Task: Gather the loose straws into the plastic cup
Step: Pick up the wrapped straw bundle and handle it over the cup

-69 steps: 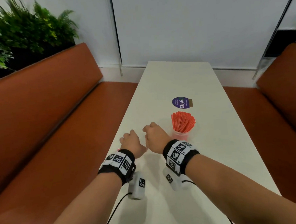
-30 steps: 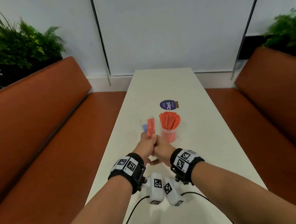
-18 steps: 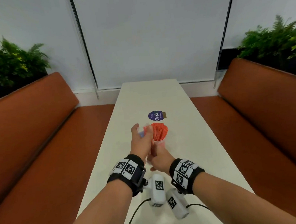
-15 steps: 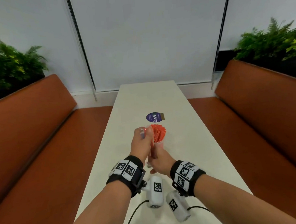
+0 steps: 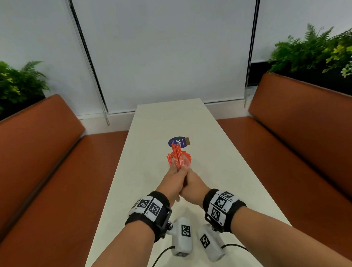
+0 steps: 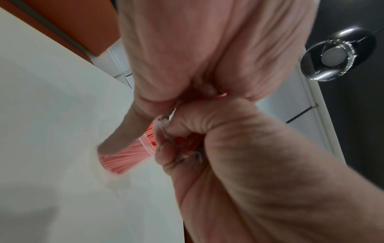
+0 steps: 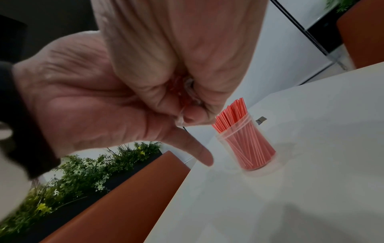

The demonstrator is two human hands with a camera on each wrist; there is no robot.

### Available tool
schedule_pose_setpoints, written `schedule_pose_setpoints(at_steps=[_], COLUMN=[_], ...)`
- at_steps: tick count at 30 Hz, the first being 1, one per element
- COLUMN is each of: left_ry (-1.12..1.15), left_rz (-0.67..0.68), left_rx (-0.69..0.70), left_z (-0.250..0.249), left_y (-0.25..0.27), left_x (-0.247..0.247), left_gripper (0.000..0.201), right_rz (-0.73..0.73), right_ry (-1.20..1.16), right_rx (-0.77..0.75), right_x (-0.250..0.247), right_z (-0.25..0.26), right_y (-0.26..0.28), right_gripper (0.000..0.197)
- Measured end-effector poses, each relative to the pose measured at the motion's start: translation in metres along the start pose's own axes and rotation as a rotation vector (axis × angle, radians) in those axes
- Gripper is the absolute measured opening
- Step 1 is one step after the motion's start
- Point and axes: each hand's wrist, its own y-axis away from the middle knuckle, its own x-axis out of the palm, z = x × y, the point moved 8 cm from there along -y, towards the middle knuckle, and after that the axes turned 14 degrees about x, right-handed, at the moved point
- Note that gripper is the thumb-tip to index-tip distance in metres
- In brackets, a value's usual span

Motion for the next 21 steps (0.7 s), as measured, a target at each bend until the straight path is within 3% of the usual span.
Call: schedule_pose_setpoints(at_steps=[2,5,9,13,17,19,21], left_ry=[0.057,0.224,0.253,0.144,0.034,-0.002,-0.052], left_rz=[0.0,-0.047,-0.022,-0.008,-0.002,0.026,0.06], left_rx=[-0.02,-0.033,-0.023,0.034,0.062,0.076,0.115], left_z=[0.0,0.0,0.006,0.011,0.015,0.016,0.014], left_y=[0.003,0.005,0.001,-0.005,-0.006,-0.006,-0.005], left_x=[0.005,0.009,0.005,-0.001,0.0,0.004,0.008], left_gripper=[0.058,0.048,0.043,0.044,0.042,0.036,0.043], right_rz=[0.007,0.028,0.031,-0.095,-0.359,-0.319,-0.189], right_ry=[-0.002,-0.002,0.065,0.187,-0.198,-0.356,-0.34], right_rx=[0.019,0.054,-0.045,0.018,0.096,0.057,0.047], right_x=[0.002,0.008,0.012,-0.009,-0.055,-0.055,-0.042], right_z=[-0.007,-0.014,-0.021,-0.015,-0.01,0.001,0.011], right_y=[-0.007,-0.009,-0.019,-0.013,-0.009,-0.012,-0.017], right_gripper=[0.06,0.06,0.069,0.034,0.024,0.02,0.022])
